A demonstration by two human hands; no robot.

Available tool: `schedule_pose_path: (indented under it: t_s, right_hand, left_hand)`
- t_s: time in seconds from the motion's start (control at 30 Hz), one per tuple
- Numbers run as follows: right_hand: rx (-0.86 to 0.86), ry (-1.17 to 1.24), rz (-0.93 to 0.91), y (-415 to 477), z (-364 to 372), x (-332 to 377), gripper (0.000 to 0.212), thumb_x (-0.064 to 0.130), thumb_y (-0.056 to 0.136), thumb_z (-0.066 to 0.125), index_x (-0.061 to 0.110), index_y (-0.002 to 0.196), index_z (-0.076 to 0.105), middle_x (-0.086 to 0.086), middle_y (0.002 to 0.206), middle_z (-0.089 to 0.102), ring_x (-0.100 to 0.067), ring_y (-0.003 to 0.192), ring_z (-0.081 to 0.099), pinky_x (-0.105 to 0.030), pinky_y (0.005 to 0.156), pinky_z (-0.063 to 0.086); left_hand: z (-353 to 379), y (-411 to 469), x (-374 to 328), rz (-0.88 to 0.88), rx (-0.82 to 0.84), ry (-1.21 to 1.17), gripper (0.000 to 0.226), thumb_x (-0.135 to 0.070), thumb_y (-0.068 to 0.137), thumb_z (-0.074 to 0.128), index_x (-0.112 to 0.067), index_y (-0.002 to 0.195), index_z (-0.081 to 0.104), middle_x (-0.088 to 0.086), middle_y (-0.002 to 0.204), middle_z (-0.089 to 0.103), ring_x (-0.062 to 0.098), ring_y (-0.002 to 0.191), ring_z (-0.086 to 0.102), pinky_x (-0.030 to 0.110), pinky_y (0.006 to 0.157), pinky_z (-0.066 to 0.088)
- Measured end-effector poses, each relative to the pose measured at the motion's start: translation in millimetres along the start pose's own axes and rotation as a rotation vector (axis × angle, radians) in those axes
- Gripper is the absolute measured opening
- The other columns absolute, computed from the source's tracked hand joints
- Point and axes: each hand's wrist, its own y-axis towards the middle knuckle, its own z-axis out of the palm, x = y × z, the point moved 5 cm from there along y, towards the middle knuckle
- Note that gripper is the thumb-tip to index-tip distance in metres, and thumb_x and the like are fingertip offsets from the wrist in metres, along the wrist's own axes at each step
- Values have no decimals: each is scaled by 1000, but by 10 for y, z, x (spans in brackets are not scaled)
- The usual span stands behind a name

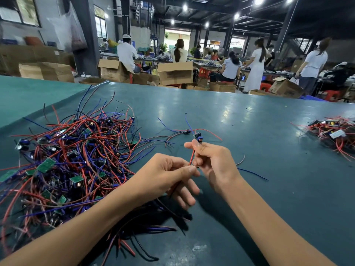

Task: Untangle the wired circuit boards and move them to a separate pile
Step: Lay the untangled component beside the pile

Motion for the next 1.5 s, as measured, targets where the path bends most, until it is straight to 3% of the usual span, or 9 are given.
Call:
schedule_pose_path:
  t_s: [0.23,0.43,0.53,0.67,0.77,0.97,1.1,1.33,1.5]
  right_hand:
    - [-121,103,-50,90,-143,86,20,5,93,63,-2,77,72,-2,70,71,-9,44,38,-19,49,36]
    - [-212,140,-75,150,-295,103,17,7,94,63,-4,82,71,-2,62,63,-9,45,37,-23,53,32]
    - [-149,202,-63,132,-259,62,18,12,95,63,1,89,75,0,60,49,-10,49,43,-23,51,38]
    - [-30,326,66,86,-163,37,14,12,93,62,9,94,76,-2,83,69,-13,60,57,-23,54,46]
    - [-38,437,122,69,-246,84,21,3,88,55,8,100,72,-4,90,71,-14,65,60,-24,61,47]
    - [-2,533,104,33,-360,167,32,18,74,67,1,101,74,-11,93,70,-22,70,61,-31,62,48]
    - [-53,485,63,59,-414,198,27,30,90,64,8,95,78,-8,93,72,-21,68,64,-31,60,53]
    - [-190,322,-52,87,-434,213,20,23,96,63,11,94,79,2,73,58,-12,59,56,-26,57,49]
    - [-86,319,-82,37,-292,232,26,14,95,61,10,76,79,-2,66,63,-15,58,62,-28,55,56]
  left_hand:
    - [58,-34,-11,-23,61,26,27,-25,104,53,0,112,61,23,73,68,24,45,66,26,44,51]
    - [101,-35,34,-51,126,-35,25,-23,105,51,-5,120,60,20,71,66,21,46,65,30,44,55]
    - [31,-28,22,-23,81,2,22,-22,105,52,-9,115,66,19,67,65,17,38,58,29,41,52]
    - [-19,-30,38,-34,76,0,20,-22,104,56,-11,115,69,19,64,64,14,33,51,29,40,53]
    - [-28,-18,47,-48,50,-36,20,-19,102,57,-10,113,71,20,63,64,14,32,50,29,39,52]
    - [-121,10,1,-30,-106,-144,22,-21,93,65,-3,96,76,14,60,61,12,33,46,25,36,46]
    - [-271,29,-24,19,-318,-229,27,-29,84,70,-2,86,77,11,61,61,10,35,45,21,34,42]
    - [-534,-3,-46,105,-644,-335,19,-23,93,68,-5,88,72,1,63,64,4,44,52,19,38,45]
    - [-535,-8,-68,103,-642,-477,24,-33,85,73,-11,95,70,-2,66,61,5,50,55,21,44,50]
